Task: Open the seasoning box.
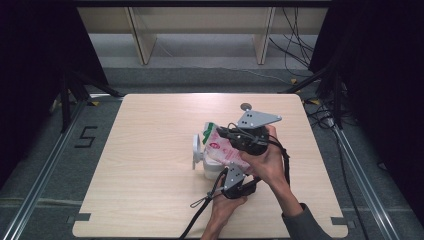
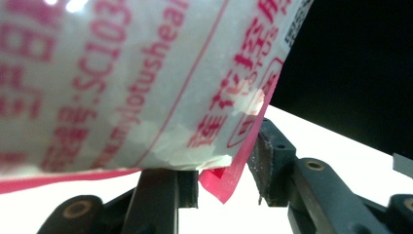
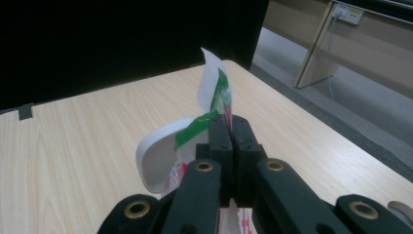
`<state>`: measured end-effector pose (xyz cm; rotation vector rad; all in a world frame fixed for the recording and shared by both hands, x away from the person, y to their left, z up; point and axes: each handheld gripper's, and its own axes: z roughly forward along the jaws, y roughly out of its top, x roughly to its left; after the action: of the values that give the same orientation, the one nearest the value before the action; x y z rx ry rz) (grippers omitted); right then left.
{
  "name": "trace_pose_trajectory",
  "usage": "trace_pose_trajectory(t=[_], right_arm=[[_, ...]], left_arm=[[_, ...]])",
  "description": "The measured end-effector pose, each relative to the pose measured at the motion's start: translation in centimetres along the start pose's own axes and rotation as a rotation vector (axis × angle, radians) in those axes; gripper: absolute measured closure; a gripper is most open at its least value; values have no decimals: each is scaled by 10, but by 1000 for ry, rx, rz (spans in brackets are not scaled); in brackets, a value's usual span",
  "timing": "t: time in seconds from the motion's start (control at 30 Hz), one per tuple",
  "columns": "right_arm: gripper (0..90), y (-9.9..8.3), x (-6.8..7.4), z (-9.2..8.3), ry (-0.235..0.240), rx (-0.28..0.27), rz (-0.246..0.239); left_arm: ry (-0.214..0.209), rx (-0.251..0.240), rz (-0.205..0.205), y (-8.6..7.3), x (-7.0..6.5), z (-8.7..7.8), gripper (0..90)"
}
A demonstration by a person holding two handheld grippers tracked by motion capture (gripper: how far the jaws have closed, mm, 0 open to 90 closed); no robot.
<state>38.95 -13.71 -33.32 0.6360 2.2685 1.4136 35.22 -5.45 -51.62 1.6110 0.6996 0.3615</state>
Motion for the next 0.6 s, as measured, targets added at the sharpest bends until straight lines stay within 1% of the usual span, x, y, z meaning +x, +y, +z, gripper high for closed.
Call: trace_pose_trajectory(t=[0.03,0.07,0.1,0.13,0.17,0.2,0.23,0.27,0.37,0.4,0.47,0.53,0.57,0.6], right_arm=[[900,0,0,-4,-3,1,2],[900,0,0,-4,-3,1,2],[900,-1,-2,-10,-4,-11,-2],[900,-1,-3,-13,-7,-15,-22],[900,-2,-2,-15,-14,-18,0],[900,-3,-2,-18,-15,-22,3],[900,-3,-3,-20,-6,-29,-1],[900,-4,-3,-23,-17,-30,-3],[900,-5,-4,-27,-21,-31,-4],[900,-6,-5,-30,-26,-36,-3],[900,-10,-8,-35,-22,-45,7],[900,-11,-9,-37,-19,-46,7],[900,-13,-10,-41,-17,-58,24],[900,-14,-10,-43,-17,-54,24]], left_arm=[[0,0,0,0,0,0,649],[4,4,3,0,0,-1,649],[5,7,0,-1,0,0,636],[5,5,-8,-1,-1,0,626],[5,5,-8,-1,-1,0,616],[12,13,-3,-1,0,-1,605],[12,13,-3,-1,0,-1,599],[9,19,1,-1,0,-1,597],[4,31,3,-2,1,0,581],[8,34,6,-2,0,0,570],[10,49,-1,-2,-1,-1,517],[12,52,2,-2,-1,-1,509],[6,68,3,-2,-1,-3,492],[4,69,-4,-2,-1,-3,475]])
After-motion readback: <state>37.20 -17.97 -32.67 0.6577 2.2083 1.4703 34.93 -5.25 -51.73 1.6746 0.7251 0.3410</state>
